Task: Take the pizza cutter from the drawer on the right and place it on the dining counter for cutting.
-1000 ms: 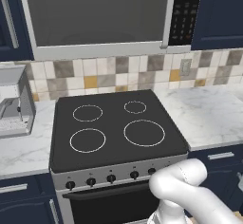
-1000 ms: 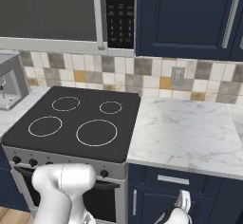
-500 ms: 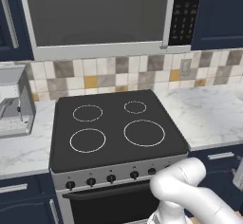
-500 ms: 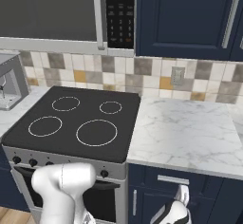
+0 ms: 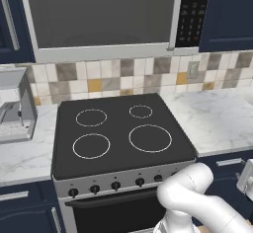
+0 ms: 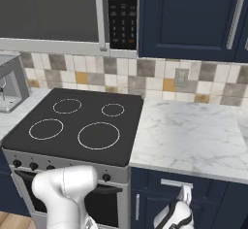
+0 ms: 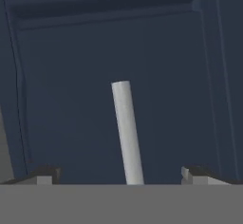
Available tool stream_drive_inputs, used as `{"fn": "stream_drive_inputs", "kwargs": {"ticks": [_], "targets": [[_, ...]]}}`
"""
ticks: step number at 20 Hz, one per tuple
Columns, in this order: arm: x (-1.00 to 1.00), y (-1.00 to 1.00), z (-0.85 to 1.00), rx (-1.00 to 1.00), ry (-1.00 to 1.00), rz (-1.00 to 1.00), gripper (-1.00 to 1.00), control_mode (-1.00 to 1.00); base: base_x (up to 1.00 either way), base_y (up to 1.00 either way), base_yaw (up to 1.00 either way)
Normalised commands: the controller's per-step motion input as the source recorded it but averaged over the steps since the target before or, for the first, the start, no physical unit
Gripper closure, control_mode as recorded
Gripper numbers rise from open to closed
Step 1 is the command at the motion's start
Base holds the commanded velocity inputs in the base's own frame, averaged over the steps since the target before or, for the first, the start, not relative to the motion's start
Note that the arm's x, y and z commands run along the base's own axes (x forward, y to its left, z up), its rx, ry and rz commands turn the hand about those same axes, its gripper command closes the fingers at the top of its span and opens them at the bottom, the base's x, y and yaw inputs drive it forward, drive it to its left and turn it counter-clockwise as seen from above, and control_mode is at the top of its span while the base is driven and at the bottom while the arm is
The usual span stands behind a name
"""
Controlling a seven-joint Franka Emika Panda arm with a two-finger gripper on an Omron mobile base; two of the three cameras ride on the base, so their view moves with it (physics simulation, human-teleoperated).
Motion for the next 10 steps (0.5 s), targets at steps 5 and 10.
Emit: {"fn": "stream_drive_inputs", "kwargs": {"ticks": [5, 10], "targets": [[0.25, 0.0, -0.17, 0.0, -0.02, 0.0, -1.0, -1.0, 0.0, 0.0, 0.0], [0.22, 0.0, -0.16, 0.0, -0.02, 0.0, -1.0, -1.0, 0.0, 0.0, 0.0]]}}
